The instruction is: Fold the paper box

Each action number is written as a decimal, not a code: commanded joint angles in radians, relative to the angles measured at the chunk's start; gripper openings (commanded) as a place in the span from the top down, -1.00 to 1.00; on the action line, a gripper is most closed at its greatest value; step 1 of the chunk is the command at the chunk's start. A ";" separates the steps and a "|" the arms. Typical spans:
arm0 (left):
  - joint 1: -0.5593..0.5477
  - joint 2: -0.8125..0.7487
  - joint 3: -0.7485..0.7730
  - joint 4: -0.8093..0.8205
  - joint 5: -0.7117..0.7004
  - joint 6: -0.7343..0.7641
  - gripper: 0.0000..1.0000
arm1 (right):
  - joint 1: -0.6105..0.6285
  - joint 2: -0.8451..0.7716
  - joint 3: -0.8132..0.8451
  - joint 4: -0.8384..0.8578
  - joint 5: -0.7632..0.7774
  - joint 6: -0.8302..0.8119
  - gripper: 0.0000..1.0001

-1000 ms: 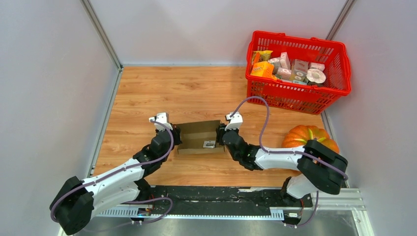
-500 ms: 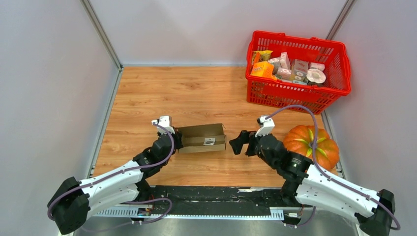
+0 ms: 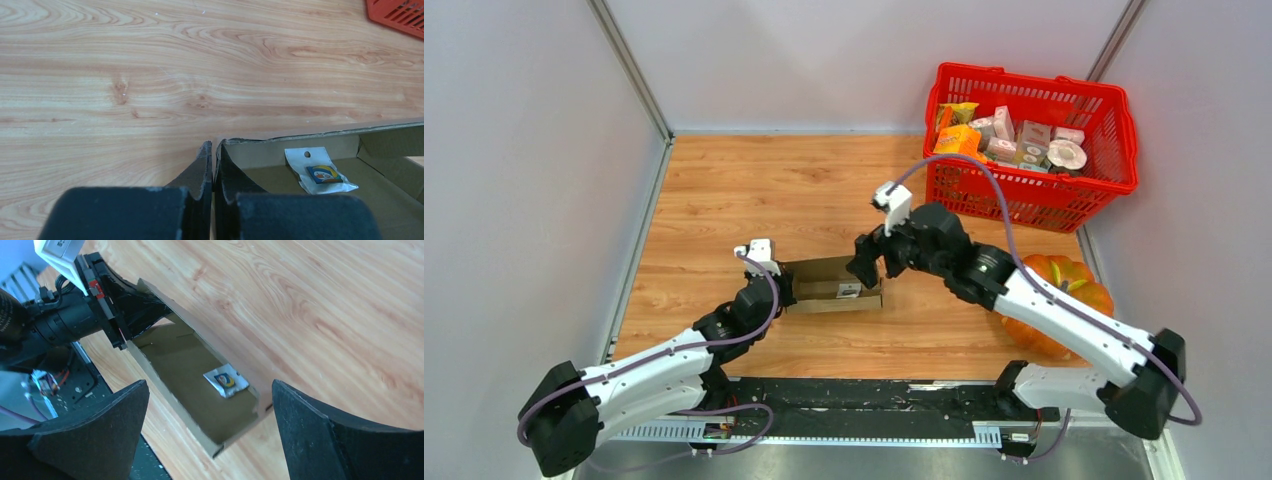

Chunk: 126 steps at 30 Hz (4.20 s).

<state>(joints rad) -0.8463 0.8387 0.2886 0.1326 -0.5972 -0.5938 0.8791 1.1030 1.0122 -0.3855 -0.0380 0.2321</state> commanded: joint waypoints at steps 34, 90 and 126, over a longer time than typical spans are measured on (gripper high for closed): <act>-0.019 -0.036 -0.017 -0.054 -0.003 0.052 1.00 | 0.167 0.370 0.025 0.272 0.107 -0.810 0.14; 0.133 0.028 0.049 -0.148 0.646 -0.242 0.67 | 0.269 0.058 -0.357 0.286 -0.012 0.051 -0.53; 0.202 0.094 0.075 -0.183 0.556 -0.173 0.49 | -0.229 0.535 -0.515 0.835 -0.750 0.474 0.49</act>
<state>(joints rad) -0.6823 0.8772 0.4065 -0.0910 -0.0200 -0.7799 0.6846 1.6192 0.5198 0.4057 -0.7780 0.7090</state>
